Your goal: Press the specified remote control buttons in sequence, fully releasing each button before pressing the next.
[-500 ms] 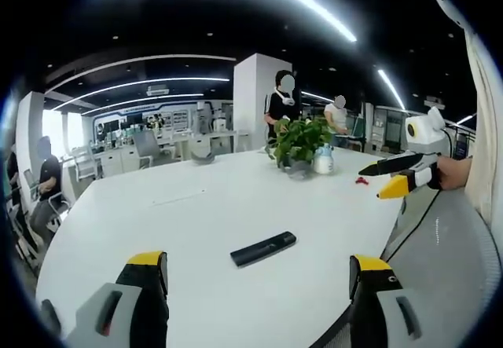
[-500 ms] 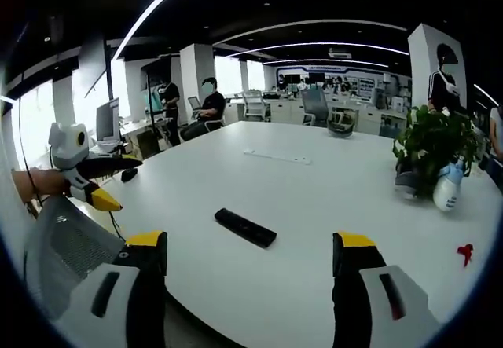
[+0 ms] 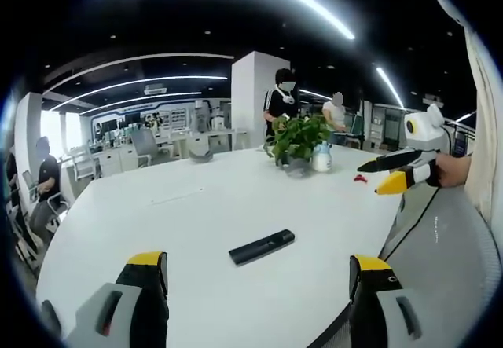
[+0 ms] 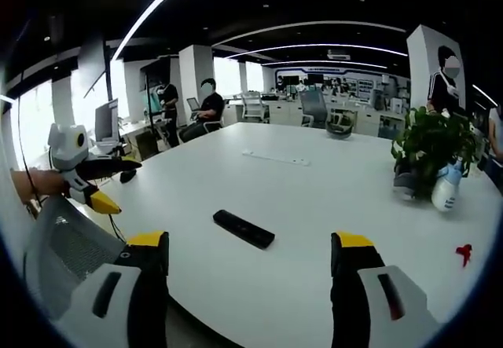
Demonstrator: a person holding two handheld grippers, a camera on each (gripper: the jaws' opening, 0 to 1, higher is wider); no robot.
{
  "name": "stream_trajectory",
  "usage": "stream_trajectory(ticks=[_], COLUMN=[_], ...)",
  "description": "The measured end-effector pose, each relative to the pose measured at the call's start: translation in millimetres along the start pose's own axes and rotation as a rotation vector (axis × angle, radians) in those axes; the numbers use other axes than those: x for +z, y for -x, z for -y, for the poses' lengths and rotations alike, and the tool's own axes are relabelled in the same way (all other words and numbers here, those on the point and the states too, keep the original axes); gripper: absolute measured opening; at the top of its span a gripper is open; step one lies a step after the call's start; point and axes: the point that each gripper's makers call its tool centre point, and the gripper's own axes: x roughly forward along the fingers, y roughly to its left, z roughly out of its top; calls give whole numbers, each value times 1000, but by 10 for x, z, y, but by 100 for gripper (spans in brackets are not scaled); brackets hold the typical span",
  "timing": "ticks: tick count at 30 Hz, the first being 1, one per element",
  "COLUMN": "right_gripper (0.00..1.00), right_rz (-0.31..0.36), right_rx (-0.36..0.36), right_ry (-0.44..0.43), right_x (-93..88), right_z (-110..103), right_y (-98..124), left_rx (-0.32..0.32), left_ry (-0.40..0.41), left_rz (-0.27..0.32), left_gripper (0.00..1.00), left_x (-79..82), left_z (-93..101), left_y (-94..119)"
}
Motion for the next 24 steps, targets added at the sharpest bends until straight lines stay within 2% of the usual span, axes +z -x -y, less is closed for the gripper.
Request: stream_trajectory(ticks=[24], right_gripper=[83], right_rz=[26], right_rx=[-32], right_ry=[15], right_x=[57], right_z=[58], right_y=[52], left_rx=[2], left_ry=[-3], left_rz=[-3], left_gripper=[100], left_x=[-7], left_z=[14], left_y=[-2])
